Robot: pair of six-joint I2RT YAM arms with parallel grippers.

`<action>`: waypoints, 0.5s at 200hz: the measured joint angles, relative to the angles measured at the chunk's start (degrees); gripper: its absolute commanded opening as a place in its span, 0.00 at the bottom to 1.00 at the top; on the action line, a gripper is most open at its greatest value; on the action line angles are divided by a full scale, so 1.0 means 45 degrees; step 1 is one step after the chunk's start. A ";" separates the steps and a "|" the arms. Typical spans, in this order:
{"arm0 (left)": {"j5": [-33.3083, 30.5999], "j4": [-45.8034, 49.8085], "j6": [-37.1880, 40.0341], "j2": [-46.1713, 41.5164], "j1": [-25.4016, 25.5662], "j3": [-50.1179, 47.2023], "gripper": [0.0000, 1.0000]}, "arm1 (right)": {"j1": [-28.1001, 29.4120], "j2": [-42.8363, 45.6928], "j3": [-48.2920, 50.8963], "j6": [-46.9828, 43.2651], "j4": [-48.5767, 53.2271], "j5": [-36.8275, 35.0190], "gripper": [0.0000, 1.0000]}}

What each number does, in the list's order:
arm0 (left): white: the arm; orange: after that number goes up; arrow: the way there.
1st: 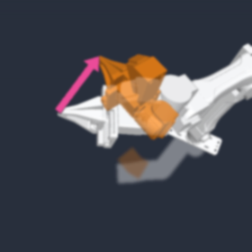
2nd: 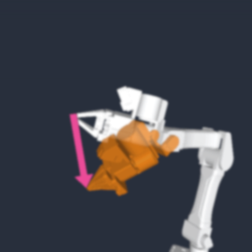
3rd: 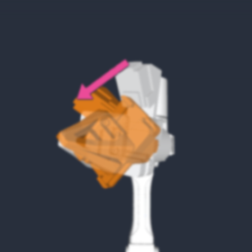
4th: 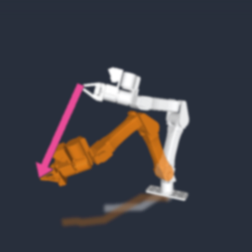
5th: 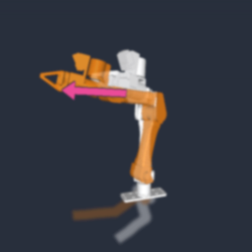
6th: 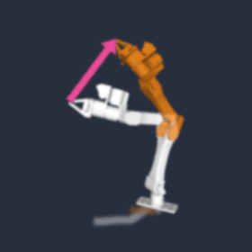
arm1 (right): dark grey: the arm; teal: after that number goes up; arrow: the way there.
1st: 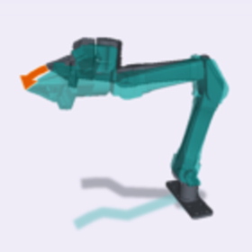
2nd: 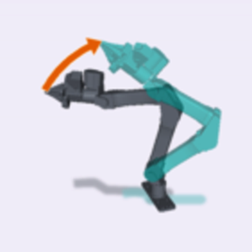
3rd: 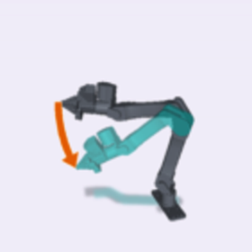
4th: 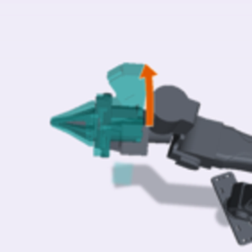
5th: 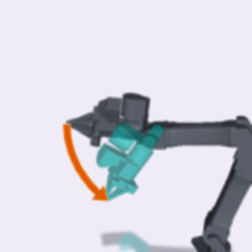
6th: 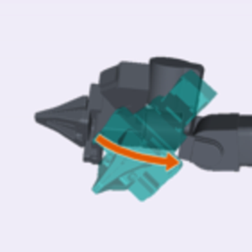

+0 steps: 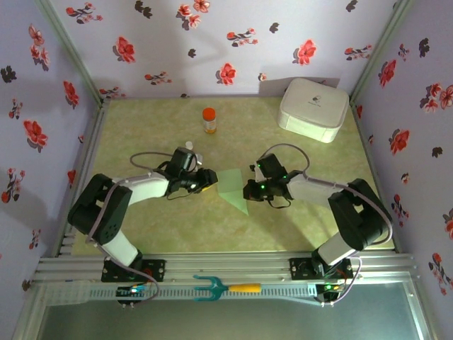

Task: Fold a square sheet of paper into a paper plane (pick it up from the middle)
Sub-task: Fourth fold the wing at the center of the table.

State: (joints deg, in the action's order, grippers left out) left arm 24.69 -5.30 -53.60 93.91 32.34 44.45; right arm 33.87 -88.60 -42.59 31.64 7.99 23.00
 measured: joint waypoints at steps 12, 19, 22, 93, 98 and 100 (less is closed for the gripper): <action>0.0005 0.0000 0.0000 0.0102 0.0000 0.0053 0.43 | -0.0087 0.0199 0.0102 -0.0005 -0.0097 0.0063 0.05; 0.0010 0.0000 0.0000 0.0151 0.0000 0.0097 0.44 | -0.0136 0.0301 0.0165 -0.0005 -0.0151 0.0107 0.05; 0.0010 0.0000 0.0000 0.0160 0.0000 0.0121 0.45 | -0.0151 0.0340 0.0194 0.0000 -0.0175 0.0136 0.05; 0.0243 -0.0408 -0.0219 0.0636 0.0000 0.0471 0.48 | -0.0559 0.0879 0.0937 0.0068 -0.0865 0.0612 0.05; 0.0248 -0.0432 -0.0253 0.0690 0.0000 0.0476 0.48 | -0.0593 0.0933 0.0971 0.0073 -0.0869 0.0617 0.05; 0.0248 -0.0442 -0.0267 0.0719 0.0000 0.0481 0.48 | -0.0607 0.0957 0.0981 0.0073 -0.0874 0.0627 0.05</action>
State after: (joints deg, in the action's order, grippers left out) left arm 25.80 -7.29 -54.81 97.14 32.34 46.61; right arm 31.14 -84.29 -38.17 31.97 4.05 25.82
